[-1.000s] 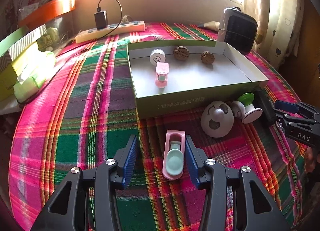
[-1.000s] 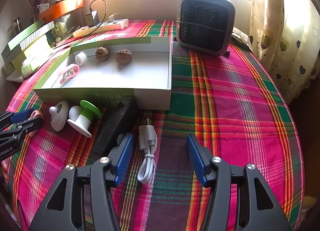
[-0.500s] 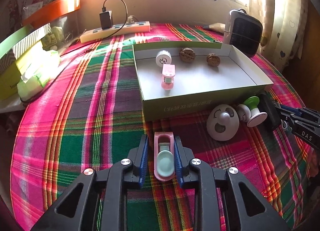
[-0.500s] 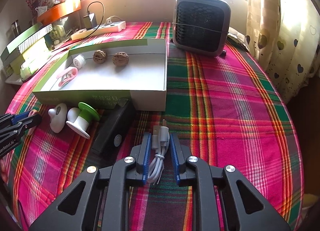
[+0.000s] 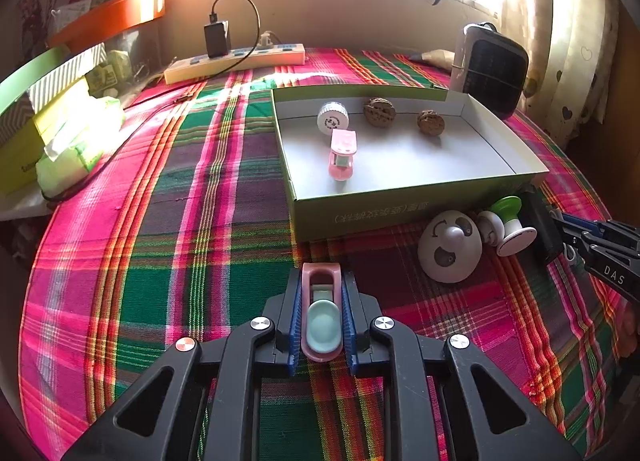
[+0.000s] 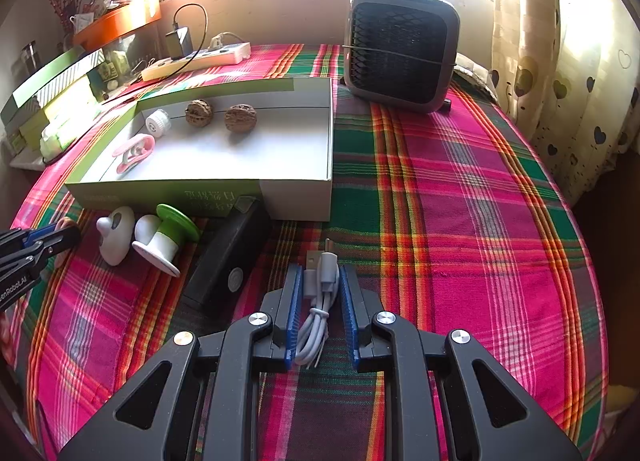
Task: Organize objects
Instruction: 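Grasp the pink-and-mint clip with the left gripper while the right grasps the white USB cable, then carry the clip and USB cable over the white tray with both grippers, then lower the clip and cable into the tray and open both grippers, then withdraw both grippers from the tray toward the panda ball and black object, then grasp the white panda-face ball with the left gripper while the right grasps the black rectangular object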
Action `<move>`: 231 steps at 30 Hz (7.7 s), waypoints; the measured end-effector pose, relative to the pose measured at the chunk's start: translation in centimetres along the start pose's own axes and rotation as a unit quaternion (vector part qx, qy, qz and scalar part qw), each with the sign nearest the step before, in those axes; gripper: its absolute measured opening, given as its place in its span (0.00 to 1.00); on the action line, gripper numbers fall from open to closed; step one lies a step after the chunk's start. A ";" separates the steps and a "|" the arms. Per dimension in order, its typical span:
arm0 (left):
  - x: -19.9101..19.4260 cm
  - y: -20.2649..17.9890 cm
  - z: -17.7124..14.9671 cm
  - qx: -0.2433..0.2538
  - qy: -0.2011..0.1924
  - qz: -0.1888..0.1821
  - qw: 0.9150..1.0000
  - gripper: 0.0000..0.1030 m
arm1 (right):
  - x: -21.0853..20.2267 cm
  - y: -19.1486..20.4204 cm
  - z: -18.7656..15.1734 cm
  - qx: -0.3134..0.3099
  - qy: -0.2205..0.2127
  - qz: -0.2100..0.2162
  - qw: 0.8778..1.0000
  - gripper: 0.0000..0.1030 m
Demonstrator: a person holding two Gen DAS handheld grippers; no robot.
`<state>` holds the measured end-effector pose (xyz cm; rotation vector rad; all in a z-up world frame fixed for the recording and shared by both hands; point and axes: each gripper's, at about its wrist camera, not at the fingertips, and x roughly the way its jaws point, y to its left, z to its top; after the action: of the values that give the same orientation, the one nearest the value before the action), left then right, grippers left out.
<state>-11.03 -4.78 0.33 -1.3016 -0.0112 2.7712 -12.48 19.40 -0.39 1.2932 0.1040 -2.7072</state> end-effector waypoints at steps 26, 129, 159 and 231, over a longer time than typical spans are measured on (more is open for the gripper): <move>-2.3 -0.9 1.7 0.004 -0.025 -0.026 0.999 0.15 | -1.3 -0.3 0.6 0.019 -0.017 0.017 1.000 0.19; 9.4 -7.2 12.6 0.053 0.038 -0.089 0.994 0.30 | 8.7 2.0 13.0 -0.020 0.028 0.061 0.998 0.25; 3.6 -5.8 10.3 0.034 -0.006 -0.068 0.997 0.32 | 3.8 2.4 10.9 0.008 -0.008 0.063 0.998 0.33; 1.2 -3.0 1.9 -0.025 0.024 -0.150 0.988 0.44 | 1.0 2.8 1.3 0.007 0.008 -0.004 1.000 0.44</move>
<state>-13.06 -1.68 0.73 -1.2589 -0.2534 2.4999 -13.63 16.38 -0.33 1.3203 0.0924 -2.7109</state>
